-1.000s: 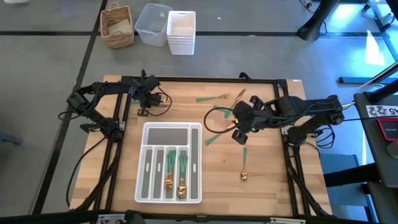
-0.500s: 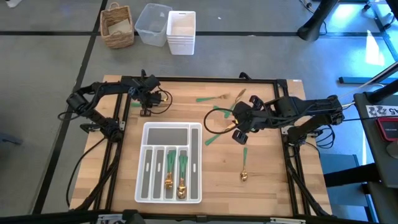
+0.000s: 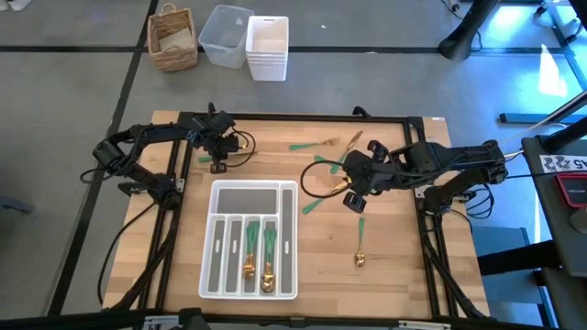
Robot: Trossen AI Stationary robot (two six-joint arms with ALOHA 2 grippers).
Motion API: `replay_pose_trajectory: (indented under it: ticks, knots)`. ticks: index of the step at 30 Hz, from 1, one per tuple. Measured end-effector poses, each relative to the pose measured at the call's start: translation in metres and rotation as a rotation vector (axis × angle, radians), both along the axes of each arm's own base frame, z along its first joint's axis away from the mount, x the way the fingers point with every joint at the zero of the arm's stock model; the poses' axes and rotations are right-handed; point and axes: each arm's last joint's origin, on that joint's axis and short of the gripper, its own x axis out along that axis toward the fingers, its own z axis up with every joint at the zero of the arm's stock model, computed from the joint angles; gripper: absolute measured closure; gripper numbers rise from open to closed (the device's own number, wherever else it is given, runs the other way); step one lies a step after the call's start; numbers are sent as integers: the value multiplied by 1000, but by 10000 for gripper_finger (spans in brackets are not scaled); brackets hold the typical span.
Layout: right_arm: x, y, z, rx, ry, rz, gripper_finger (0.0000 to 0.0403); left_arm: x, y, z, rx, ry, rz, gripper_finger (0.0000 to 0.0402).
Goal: Sort silverware
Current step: Put the table knife in the silverware tray
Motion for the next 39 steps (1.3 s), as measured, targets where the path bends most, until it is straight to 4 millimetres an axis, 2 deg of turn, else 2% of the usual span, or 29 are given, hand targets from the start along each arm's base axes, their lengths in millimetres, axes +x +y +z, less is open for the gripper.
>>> replay_pose_trajectory:
  ticks: [10, 22, 39]
  knots:
    - [0, 0, 0, 1, -1, -1, 304, 0, 1, 0, 10, 13, -63, 399]
    - [0, 0, 0, 12, -1, 2, 304, 3, 5, -12, -10, 73, -98, 382]
    - [0, 0, 0, 12, -1, 3, 304, 2, 5, -13, 8, 88, -11, 379]
